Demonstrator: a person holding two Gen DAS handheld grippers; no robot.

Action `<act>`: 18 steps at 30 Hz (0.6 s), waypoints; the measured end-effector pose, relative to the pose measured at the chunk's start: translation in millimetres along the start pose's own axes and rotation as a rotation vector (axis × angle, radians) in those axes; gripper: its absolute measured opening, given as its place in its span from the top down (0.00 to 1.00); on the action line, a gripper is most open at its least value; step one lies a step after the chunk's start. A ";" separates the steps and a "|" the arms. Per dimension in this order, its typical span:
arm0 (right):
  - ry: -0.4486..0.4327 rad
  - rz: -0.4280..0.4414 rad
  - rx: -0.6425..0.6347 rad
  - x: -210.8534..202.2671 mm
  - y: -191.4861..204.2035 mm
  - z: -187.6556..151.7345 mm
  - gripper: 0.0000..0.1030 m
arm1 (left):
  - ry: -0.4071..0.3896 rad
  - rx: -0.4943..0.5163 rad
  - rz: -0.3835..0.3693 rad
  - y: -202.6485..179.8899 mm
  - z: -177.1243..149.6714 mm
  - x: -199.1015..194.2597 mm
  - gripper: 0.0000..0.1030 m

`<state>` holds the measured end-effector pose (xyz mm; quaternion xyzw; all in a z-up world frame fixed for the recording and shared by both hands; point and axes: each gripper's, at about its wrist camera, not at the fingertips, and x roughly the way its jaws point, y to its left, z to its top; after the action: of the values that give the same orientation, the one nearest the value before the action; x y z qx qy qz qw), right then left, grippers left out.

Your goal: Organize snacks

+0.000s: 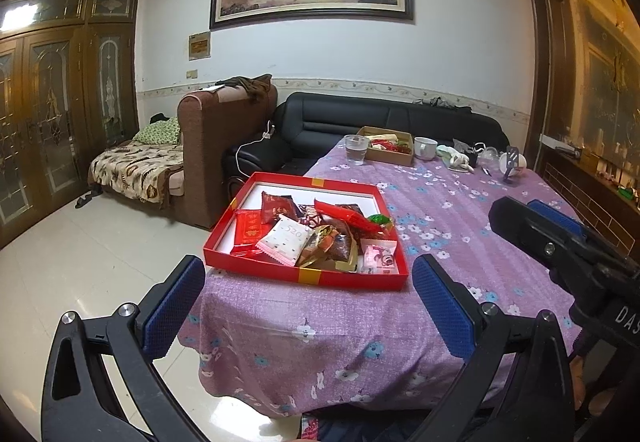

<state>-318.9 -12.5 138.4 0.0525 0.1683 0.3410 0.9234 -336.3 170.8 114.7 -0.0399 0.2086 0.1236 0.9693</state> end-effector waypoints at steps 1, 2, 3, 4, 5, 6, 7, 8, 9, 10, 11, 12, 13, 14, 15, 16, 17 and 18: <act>0.002 0.001 -0.002 0.4 0.5 0.0 0.18 | 0.000 -0.003 0.003 1.4 -0.6 0.1 0.00; 0.003 0.002 -0.004 0.9 1.1 -0.3 0.18 | 0.000 -0.006 0.010 3.3 -0.9 0.2 0.00; 0.004 0.003 -0.005 0.9 1.6 -0.7 0.18 | 0.000 -0.009 0.017 5.2 -0.9 0.3 0.00; 0.006 0.004 -0.005 1.4 2.1 -0.9 0.18 | 0.000 -0.013 0.024 7.2 -1.3 0.6 0.00; 0.007 0.005 -0.005 2.0 2.6 -1.1 0.18 | 0.000 -0.016 0.028 8.4 -1.5 0.9 0.00; 0.009 0.006 -0.006 2.7 3.2 -1.5 0.18 | -0.001 -0.018 0.033 10.1 -1.7 1.0 0.00; 0.010 0.006 -0.006 3.1 3.5 -1.8 0.18 | -0.001 -0.021 0.042 12.2 -1.8 1.2 0.00; 0.011 0.007 -0.006 3.6 3.1 -1.7 0.18 | -0.001 -0.022 0.047 13.7 -1.7 1.6 0.00; 0.012 0.007 -0.006 3.6 3.2 -1.7 0.18 | -0.001 -0.021 0.055 14.9 -1.8 1.9 0.00; 0.014 0.009 -0.005 4.1 3.5 -1.9 0.18 | -0.003 -0.020 0.063 16.7 -2.3 2.0 0.00; 0.017 0.010 -0.005 4.8 3.9 -2.3 0.18 | -0.004 -0.019 0.069 17.7 -2.7 2.3 0.00; 0.018 0.011 -0.005 5.3 4.5 -2.5 0.18 | -0.004 -0.018 0.076 19.3 -3.1 2.5 0.00; 0.020 0.011 -0.006 5.5 5.5 -3.3 0.18 | -0.006 -0.017 0.085 21.0 -3.5 2.6 0.00; 0.023 0.012 -0.008 6.1 6.2 -3.9 0.18 | -0.008 -0.017 0.090 22.0 -3.9 2.7 0.00; 0.025 0.014 -0.010 6.5 6.8 -4.5 0.18 | -0.010 -0.020 0.097 23.8 -4.2 2.8 0.00; 0.028 0.017 -0.014 7.4 8.1 -5.3 0.18 | -0.010 -0.021 0.098 24.6 -4.3 2.9 0.00; 0.033 0.019 -0.019 8.3 9.3 -6.2 0.18 | -0.011 -0.022 0.100 25.6 -4.4 3.0 0.00; 0.037 0.022 -0.023 9.6 9.9 -6.1 0.18 | -0.011 -0.023 0.102 26.0 -4.0 3.4 0.00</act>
<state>-320.3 1.2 132.1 0.0374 0.1810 0.3538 0.9169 -341.6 196.1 109.1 -0.0395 0.2038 0.1754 0.9624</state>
